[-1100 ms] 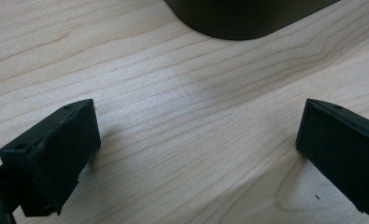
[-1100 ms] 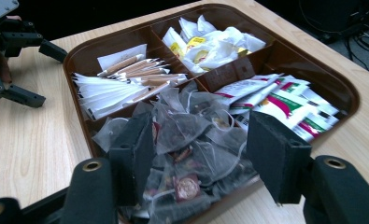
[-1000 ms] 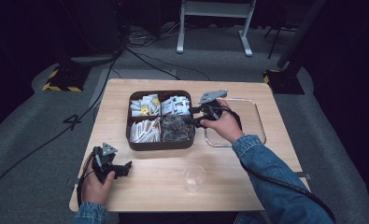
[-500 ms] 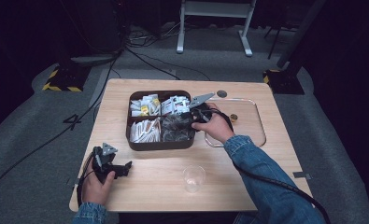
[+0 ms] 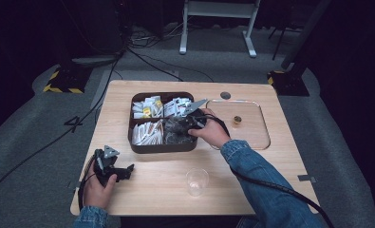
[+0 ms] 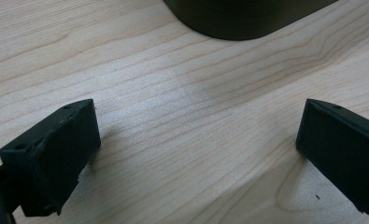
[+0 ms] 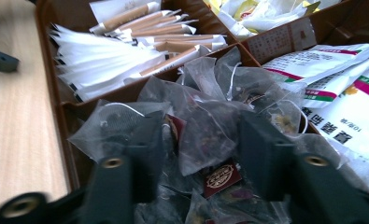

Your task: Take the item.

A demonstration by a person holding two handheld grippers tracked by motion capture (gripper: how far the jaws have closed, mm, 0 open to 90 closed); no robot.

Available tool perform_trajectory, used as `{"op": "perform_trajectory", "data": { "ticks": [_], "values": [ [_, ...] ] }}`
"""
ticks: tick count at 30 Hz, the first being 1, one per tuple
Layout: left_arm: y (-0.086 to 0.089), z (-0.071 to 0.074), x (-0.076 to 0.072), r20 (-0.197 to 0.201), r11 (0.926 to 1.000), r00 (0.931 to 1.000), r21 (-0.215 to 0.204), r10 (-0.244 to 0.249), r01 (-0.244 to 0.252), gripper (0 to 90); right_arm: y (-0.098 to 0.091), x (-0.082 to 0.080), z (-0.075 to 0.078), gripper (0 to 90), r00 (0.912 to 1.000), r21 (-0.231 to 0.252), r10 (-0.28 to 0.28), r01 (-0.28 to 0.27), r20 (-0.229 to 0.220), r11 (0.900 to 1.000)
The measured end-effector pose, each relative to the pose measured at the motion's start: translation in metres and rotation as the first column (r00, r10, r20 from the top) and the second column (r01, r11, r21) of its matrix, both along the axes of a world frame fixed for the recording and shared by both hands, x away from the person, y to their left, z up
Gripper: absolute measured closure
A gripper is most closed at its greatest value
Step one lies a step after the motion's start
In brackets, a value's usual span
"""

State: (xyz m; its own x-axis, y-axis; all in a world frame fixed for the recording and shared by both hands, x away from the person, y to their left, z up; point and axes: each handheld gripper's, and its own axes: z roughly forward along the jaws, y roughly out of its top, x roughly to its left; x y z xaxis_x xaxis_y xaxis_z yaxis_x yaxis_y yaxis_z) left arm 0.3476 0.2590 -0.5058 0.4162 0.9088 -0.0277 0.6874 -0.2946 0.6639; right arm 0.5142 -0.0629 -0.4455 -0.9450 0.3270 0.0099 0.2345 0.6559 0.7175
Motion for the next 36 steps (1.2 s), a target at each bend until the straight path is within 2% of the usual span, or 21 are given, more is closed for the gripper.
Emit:
{"op": "perform_trajectory", "data": {
  "ticks": [2,3,6,8,13,21,28,36],
  "values": [
    [0.0,0.0,0.0,0.0,1.0,1.0,0.0,0.0,0.0,0.1,0.0,0.0,0.001,67.7,1.0,-0.009,0.003,-0.003,0.006,1.0],
    [0.0,0.0,0.0,0.0,1.0,1.0,0.0,0.0,0.0,0.1,0.0,0.0,0.001,67.7,1.0,-0.009,0.003,-0.003,0.006,1.0],
    [0.0,0.0,0.0,0.0,1.0,1.0,0.0,0.0,0.0,0.1,-0.001,-0.002,0.004,83.4,0.9998,-0.02,0.015,-0.015,0.011,0.9997],
    [0.0,0.0,0.0,0.0,1.0,1.0,0.0,0.0,0.0,0.1,-0.002,-0.003,0.006,87.6,0.9999,-0.011,0.013,-0.013,0.008,0.9998],
    [0.0,0.0,0.0,0.0,1.0,1.0,0.0,0.0,0.0,0.2,-0.003,-0.004,0.01,90.0,0.9999,0.002,0.01,-0.01,0.01,0.9999],
    [0.0,0.0,0.0,0.0,1.0,1.0,0.0,0.0,0.0,0.2,-0.009,-0.005,0.022,90.0,0.9999,0.07,-0.006,0.005,0.015,0.9976],
    [0.0,0.0,0.0,0.0,1.0,1.0,-0.002,-0.004,0.004,0.1,-0.019,-0.011,0.045,90.0,0.9998,0.162,0.001,-0.004,0.02,0.9867],
    [-0.001,0.0,0.004,0.001,0.9999,0.9999,-0.002,-0.013,0.013,0.1,-0.035,-0.021,0.066,90.0,0.9987,0.206,0.008,-0.018,0.05,0.9785]
  ]
}}
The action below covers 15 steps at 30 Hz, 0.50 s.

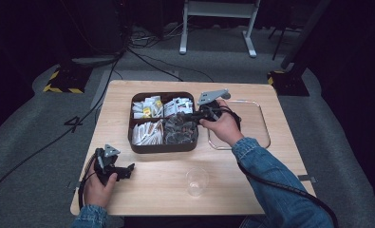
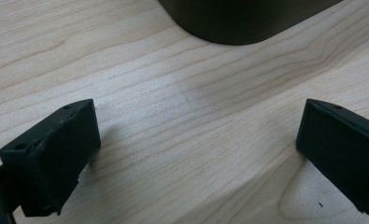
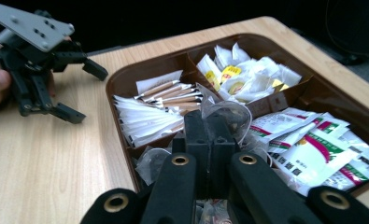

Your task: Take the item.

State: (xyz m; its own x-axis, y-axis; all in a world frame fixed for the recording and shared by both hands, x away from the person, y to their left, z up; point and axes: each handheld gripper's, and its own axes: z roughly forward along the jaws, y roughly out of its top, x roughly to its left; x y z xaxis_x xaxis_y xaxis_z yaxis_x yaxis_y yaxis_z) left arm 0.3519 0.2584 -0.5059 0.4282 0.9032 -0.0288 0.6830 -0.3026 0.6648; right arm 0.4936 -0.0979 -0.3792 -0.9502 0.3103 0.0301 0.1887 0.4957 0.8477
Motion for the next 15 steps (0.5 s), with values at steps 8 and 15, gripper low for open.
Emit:
{"op": "perform_trajectory", "data": {
  "ticks": [8,15],
  "values": [
    [0.0,0.0,0.0,-0.001,1.0,1.0,-0.001,0.001,-0.001,0.1,-0.019,-0.012,0.022,90.0,0.9998,0.041,0.008,-0.009,0.02,0.9991],
    [0.0,0.0,0.0,-0.001,1.0,1.0,-0.002,0.001,-0.001,0.2,-0.034,-0.035,0.036,90.0,0.9984,0.065,0.044,-0.047,0.034,0.9968]
  ]
}}
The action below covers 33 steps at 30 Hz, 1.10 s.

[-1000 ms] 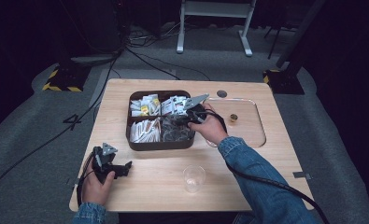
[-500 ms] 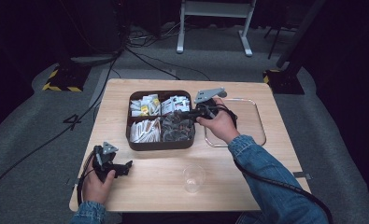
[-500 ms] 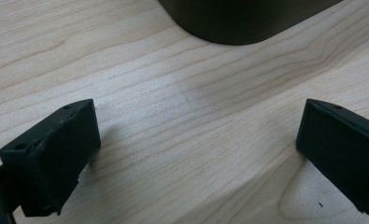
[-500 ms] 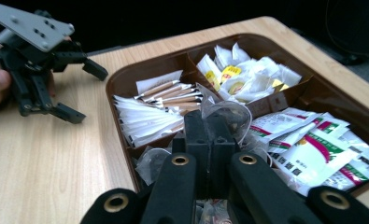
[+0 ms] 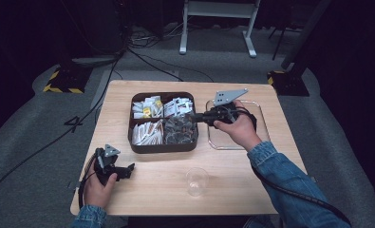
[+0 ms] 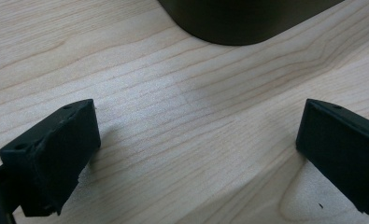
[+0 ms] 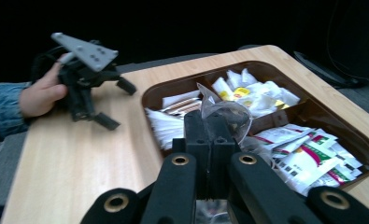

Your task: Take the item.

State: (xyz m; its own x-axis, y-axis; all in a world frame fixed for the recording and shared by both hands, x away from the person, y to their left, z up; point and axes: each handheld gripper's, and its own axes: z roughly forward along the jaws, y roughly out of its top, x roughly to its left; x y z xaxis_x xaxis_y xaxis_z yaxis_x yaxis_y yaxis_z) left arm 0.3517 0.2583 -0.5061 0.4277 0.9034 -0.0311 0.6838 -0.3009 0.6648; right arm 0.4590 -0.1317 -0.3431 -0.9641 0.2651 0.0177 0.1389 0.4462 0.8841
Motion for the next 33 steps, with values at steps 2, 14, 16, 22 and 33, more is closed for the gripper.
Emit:
{"op": "perform_trajectory", "data": {
  "ticks": [2,14,16,22,33],
  "values": [
    [0.0,0.0,0.0,0.0,1.0,1.0,0.0,0.0,0.0,0.2,-0.004,-0.008,0.002,90.0,0.9999,0.002,0.012,-0.012,0.004,0.9999],
    [0.0,0.0,-0.001,0.002,1.0,1.0,0.001,-0.001,0.001,0.2,-0.022,-0.044,0.011,90.0,0.9984,0.021,0.053,-0.054,0.016,0.9983],
    [0.0,0.0,-0.001,0.002,1.0,1.0,0.001,-0.001,0.001,0.2,-0.026,-0.05,0.01,90.0,0.9984,0.028,0.055,-0.055,0.011,0.9981],
    [0.0,0.0,-0.001,0.002,1.0,1.0,0.001,-0.001,0.001,0.2,-0.031,-0.069,0.001,90.0,0.9968,0.041,0.079,-0.079,-0.012,0.9961],
    [0.0,0.0,-0.001,0.002,1.0,1.0,0.001,-0.001,0.001,0.2,-0.038,-0.093,-0.015,90.0,0.9909,0.051,0.122,-0.119,-0.057,0.9916]
  ]
}}
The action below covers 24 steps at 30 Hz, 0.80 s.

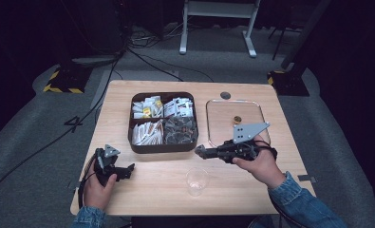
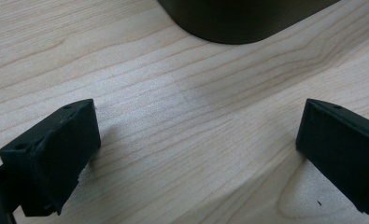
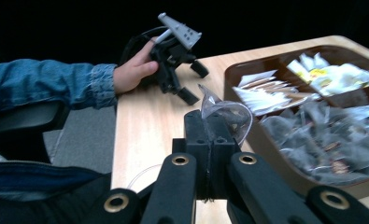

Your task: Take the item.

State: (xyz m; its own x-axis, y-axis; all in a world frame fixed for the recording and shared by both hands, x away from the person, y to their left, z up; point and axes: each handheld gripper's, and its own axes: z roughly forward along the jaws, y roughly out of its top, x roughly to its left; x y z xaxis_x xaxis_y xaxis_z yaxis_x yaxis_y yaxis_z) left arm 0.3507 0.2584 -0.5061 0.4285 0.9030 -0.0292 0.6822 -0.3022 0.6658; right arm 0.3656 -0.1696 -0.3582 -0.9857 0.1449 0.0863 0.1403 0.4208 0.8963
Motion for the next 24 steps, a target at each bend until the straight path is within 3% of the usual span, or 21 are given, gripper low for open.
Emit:
{"op": "perform_trajectory", "data": {
  "ticks": [8,11,24],
  "values": [
    [0.0,0.0,0.0,0.0,1.0,1.0,0.001,0.001,-0.001,0.2,0.002,-0.009,-0.014,90.0,0.9987,-0.026,0.022,-0.023,-0.046,0.9994],
    [0.0,0.0,0.0,0.0,1.0,1.0,0.002,0.0,0.0,0.2,0.006,-0.015,-0.023,90.0,0.9966,-0.068,0.04,-0.045,-0.071,0.9967],
    [0.0,0.0,0.0,0.0,1.0,1.0,0.0,0.0,0.0,0.2,0.011,-0.026,-0.039,90.0,0.9911,-0.131,0.074,-0.089,-0.11,0.9875]
  ]
}}
